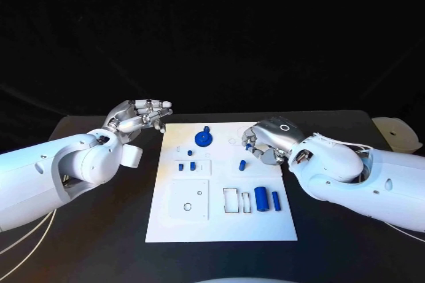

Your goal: Assemble the parts on the task board

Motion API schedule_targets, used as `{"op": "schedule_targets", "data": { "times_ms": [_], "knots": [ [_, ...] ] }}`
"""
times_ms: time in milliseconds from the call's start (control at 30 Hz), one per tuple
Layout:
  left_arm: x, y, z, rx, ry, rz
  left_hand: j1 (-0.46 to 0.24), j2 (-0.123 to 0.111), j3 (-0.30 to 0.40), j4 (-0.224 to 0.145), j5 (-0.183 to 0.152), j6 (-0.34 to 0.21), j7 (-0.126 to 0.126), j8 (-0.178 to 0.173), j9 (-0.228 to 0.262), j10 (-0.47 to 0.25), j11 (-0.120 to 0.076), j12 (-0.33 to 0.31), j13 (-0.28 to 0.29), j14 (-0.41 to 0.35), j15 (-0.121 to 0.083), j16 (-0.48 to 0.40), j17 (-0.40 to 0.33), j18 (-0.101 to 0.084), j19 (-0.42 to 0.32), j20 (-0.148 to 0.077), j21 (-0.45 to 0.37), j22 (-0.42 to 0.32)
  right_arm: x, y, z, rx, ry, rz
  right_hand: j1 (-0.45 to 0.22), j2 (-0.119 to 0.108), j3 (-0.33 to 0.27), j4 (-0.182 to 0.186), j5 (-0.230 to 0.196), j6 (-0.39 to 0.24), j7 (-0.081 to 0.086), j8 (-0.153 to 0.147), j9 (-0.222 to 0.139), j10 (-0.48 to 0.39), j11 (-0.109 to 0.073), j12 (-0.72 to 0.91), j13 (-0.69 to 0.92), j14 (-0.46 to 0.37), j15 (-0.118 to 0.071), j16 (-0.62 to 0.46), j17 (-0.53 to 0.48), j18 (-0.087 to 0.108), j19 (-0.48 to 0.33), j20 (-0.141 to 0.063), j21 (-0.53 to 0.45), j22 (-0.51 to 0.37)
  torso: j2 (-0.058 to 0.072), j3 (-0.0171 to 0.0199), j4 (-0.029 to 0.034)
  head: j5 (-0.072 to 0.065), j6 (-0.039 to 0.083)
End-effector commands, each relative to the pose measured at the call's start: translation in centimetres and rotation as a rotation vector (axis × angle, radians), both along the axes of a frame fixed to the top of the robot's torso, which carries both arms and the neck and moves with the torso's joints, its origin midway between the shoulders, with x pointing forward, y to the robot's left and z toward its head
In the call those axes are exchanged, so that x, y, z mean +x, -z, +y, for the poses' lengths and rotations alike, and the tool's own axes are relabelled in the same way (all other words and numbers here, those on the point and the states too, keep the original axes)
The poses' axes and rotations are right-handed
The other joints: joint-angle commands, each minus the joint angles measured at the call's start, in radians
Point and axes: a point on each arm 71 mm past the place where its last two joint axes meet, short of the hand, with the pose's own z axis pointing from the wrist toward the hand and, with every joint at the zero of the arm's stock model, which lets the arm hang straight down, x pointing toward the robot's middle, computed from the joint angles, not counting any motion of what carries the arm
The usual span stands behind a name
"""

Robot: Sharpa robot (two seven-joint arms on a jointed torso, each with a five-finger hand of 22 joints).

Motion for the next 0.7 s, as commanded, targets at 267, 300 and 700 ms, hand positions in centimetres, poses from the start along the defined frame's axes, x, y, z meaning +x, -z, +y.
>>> {"op": "schedule_targets", "data": {
  "times_ms": [267,300,700],
  "knots": [
    [0.2,0.0,-1.1,-0.018,0.023,-0.002,-0.010,0.000,0.000,-0.005,0.004,-0.009,0.002,-0.004,-0.002,-0.011,0.001,0.006,0.001,-0.005,0.000,-0.004,-0.002,0.014,-0.006,0.002,-0.005,-0.001,-3.6,0.1,4.9,0.137,-0.152,0.044,-0.009,0.001,0.003,-0.011,0.008,0.003,0.007,0.002,0.002,0.027,-0.022,-0.007,-0.001,0.060,-0.007,0.002,0.052,-0.016,0.053,-0.006,0.003,0.199,-0.003,-0.0036,0.0044,0.073,-0.015],
    [0.2,0.0,-1.2,-0.018,0.024,-0.003,-0.010,0.000,0.000,-0.005,0.004,-0.009,0.002,-0.004,-0.002,-0.011,0.002,0.006,0.001,-0.005,0.000,-0.004,-0.003,0.014,-0.006,0.002,-0.005,-0.001,-3.9,0.3,5.4,0.143,-0.166,0.051,-0.009,0.001,0.003,-0.011,0.008,0.003,0.007,0.002,0.002,0.027,-0.022,-0.007,-0.001,0.060,-0.007,0.002,0.052,-0.016,0.053,-0.006,0.003,0.199,-0.003,-0.0040,0.0032,0.079,-0.016],
    [0.5,0.2,-2.4,-0.025,0.043,0.013,-0.013,0.001,0.000,-0.004,0.004,-0.010,0.002,-0.004,-0.002,-0.014,0.002,0.009,0.002,-0.005,0.001,-0.004,-0.004,0.014,-0.007,0.003,-0.006,-0.001,-5.1,3.7,8.6,0.150,-0.230,0.131,-0.012,0.001,0.005,-0.015,0.009,0.000,0.009,0.000,0.003,0.026,-0.020,-0.012,-0.002,0.060,-0.006,0.003,0.051,-0.016,0.052,-0.006,0.000,0.198,-0.004,-0.0069,0.0046,0.139,-0.038]
  ]
}}
